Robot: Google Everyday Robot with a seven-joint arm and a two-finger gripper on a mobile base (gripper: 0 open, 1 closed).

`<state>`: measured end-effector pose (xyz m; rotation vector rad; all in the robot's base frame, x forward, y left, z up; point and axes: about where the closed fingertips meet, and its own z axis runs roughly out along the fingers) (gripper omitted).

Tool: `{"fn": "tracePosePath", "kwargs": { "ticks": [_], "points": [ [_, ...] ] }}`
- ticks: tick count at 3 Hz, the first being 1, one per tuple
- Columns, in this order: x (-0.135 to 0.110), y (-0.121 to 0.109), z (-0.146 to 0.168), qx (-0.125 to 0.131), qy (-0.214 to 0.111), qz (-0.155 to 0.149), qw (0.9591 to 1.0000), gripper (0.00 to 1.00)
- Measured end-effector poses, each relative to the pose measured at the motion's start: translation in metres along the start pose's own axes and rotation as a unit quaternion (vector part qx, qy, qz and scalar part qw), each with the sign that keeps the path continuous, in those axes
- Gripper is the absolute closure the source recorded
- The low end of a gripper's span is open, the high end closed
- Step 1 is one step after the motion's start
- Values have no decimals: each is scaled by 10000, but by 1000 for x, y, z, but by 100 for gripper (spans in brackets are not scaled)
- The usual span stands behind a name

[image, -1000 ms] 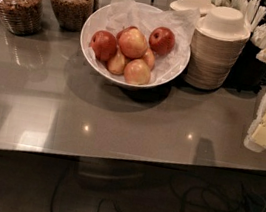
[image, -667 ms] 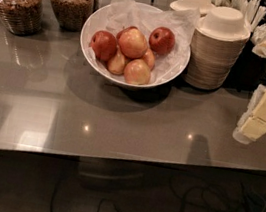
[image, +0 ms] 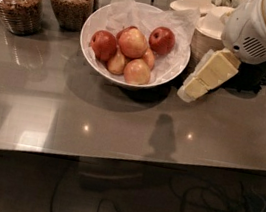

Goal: Pick apple from white bowl

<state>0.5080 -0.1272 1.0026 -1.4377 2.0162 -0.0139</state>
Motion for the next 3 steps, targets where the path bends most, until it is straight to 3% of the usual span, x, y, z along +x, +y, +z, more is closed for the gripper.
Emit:
{"fn": "tracePosePath", "kwargs": {
  "ticks": [1, 2, 3],
  "points": [
    [-39, -20, 32, 77, -293, 135, 9994, 0],
    [-66, -40, 74, -90, -552, 422, 9975, 0],
    [-66, -40, 74, -89, -553, 422, 9975, 0]
  ]
}}
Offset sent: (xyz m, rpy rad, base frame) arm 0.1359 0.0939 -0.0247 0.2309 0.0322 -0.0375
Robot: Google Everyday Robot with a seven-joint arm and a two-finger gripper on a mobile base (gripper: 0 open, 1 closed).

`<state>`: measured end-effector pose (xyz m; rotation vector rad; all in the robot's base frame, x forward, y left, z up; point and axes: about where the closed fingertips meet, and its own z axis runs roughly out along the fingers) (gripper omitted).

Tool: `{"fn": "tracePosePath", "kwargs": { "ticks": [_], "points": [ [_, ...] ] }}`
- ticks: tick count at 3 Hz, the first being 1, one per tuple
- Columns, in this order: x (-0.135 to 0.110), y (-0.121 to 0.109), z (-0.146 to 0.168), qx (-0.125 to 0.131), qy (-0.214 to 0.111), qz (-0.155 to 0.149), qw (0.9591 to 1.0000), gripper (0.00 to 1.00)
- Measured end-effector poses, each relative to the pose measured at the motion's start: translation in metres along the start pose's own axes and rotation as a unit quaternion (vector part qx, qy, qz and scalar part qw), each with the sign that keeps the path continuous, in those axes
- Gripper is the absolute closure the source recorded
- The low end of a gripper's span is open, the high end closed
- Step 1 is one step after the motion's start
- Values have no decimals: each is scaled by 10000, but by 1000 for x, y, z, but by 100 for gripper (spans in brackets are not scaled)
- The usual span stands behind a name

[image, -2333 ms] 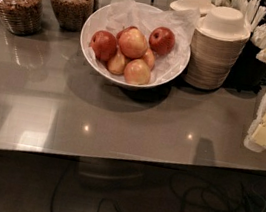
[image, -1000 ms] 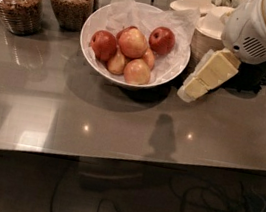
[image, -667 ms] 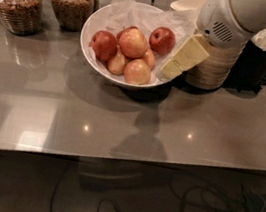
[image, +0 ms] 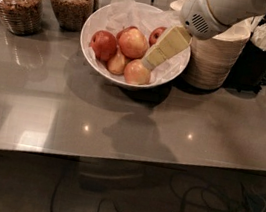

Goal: Pick apple from white bowl

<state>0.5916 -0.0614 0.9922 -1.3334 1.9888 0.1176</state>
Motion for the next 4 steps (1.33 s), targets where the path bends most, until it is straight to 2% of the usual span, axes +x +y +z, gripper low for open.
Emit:
{"fn": "tracePosePath", "kwargs": {
  "ticks": [2, 4],
  "points": [
    [-12, -9, 11, 371, -520, -123, 9979, 0],
    [-25, -5, 62, 119, -882, -109, 9960, 15]
  ]
}}
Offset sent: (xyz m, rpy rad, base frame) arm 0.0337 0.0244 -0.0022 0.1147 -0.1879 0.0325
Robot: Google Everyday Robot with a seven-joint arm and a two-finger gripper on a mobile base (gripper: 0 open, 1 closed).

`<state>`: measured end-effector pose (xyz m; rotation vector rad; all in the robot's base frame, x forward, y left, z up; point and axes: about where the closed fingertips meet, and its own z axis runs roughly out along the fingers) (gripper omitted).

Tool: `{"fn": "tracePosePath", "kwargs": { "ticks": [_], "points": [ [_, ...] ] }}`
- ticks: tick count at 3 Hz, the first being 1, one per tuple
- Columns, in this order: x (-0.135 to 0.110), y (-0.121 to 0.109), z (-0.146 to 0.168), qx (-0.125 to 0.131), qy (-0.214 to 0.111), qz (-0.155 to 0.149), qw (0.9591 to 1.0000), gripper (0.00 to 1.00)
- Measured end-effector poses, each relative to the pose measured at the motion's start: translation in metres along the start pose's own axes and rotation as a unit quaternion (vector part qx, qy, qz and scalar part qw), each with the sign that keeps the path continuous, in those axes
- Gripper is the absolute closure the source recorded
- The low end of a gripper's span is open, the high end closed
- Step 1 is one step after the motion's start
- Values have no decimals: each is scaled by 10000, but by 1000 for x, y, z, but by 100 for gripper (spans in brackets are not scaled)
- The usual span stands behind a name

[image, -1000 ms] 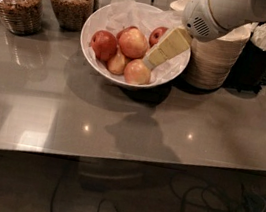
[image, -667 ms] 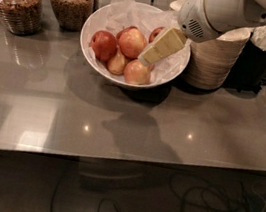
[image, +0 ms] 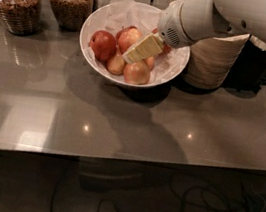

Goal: Pick apple from white bowl

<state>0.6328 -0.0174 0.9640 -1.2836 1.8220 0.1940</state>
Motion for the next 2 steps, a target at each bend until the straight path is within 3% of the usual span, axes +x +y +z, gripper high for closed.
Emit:
{"fn": "tracePosePath", "kwargs": {
  "ticks": [2],
  "points": [
    [11, -3, 39, -163, -22, 142, 9998, 18]
  ]
}}
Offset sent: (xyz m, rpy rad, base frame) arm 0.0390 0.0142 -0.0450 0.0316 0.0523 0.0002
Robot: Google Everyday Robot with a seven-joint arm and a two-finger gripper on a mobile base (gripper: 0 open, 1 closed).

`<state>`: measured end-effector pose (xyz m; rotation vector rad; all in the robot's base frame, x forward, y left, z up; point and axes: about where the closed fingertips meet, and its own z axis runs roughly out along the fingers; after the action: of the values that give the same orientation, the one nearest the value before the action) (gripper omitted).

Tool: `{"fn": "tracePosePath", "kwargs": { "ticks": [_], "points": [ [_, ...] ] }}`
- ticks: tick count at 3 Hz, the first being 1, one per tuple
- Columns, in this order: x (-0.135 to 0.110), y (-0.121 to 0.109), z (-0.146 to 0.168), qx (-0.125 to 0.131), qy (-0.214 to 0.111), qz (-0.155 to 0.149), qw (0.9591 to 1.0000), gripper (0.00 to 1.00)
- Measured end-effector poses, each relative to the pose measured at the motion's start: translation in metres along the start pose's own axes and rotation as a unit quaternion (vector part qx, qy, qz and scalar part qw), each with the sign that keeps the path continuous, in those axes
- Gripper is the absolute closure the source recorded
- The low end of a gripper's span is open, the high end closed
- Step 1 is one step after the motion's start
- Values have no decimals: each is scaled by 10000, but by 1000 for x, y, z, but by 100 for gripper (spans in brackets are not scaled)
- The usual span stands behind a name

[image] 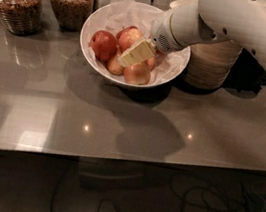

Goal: Pick apple from white bowl

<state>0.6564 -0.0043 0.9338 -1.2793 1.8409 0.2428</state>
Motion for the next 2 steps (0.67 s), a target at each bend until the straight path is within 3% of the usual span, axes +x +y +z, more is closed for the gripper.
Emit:
{"fn": "tracePosePath", "kwargs": {
  "ticks": [2],
  "points": [
    [6, -11, 24, -78, 75, 56, 9999, 28]
  ]
}}
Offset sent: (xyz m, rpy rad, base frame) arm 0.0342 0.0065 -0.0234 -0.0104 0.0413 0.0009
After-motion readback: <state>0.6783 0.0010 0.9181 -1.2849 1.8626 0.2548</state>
